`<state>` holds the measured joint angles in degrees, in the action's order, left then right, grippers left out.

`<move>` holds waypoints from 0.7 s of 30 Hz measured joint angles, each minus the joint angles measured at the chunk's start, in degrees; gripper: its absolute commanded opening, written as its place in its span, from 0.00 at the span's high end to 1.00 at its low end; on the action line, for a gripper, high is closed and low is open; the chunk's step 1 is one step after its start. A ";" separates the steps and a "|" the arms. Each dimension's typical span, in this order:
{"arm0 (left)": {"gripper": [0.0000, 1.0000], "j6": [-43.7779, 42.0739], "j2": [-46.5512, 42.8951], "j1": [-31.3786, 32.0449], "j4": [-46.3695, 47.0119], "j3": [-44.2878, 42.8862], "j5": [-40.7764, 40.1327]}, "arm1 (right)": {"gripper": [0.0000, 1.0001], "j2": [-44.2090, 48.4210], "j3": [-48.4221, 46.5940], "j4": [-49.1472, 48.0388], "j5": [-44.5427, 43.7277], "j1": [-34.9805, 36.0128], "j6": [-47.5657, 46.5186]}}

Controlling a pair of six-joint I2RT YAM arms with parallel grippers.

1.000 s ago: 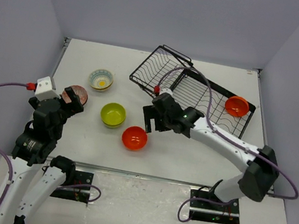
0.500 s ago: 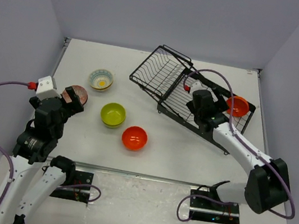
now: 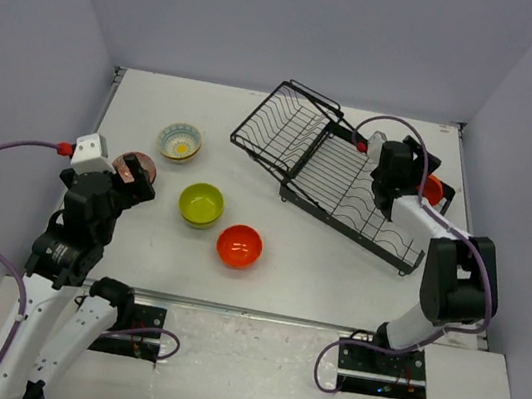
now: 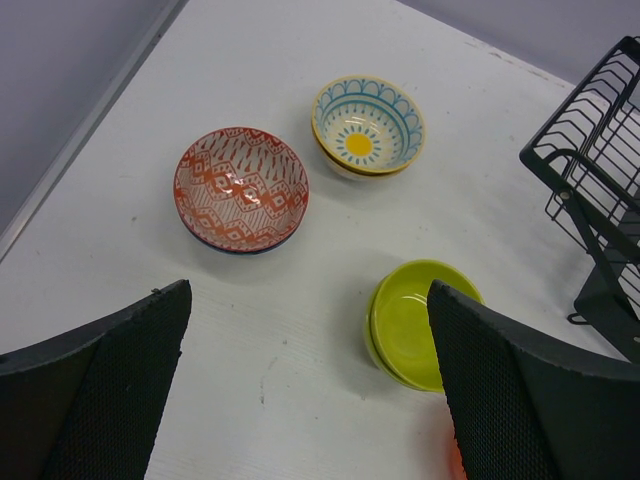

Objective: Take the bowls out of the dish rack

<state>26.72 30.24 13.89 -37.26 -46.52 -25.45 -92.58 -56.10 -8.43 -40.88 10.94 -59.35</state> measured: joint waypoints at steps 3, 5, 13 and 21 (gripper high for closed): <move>0.00 -0.07 -0.63 0.00 0.17 0.22 0.35 | 0.03 -3.23 -0.04 -2.14 0.02 -1.66 -3.02; 0.00 -0.33 -0.85 0.00 0.26 0.31 0.44 | 0.06 -5.64 -0.07 -3.91 0.02 -2.60 -4.76; 0.00 -0.37 -0.87 0.00 0.26 0.35 0.68 | 0.30 -13.38 1.42 -17.33 -0.52 -4.50 -13.31; 0.00 -0.37 -1.01 0.00 0.28 0.37 0.74 | 0.61 -13.99 5.57 -26.47 -0.46 -6.27 -16.11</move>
<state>26.35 29.23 13.89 -36.97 -46.15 -24.71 -106.56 -50.52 -34.89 -41.34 4.67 -75.46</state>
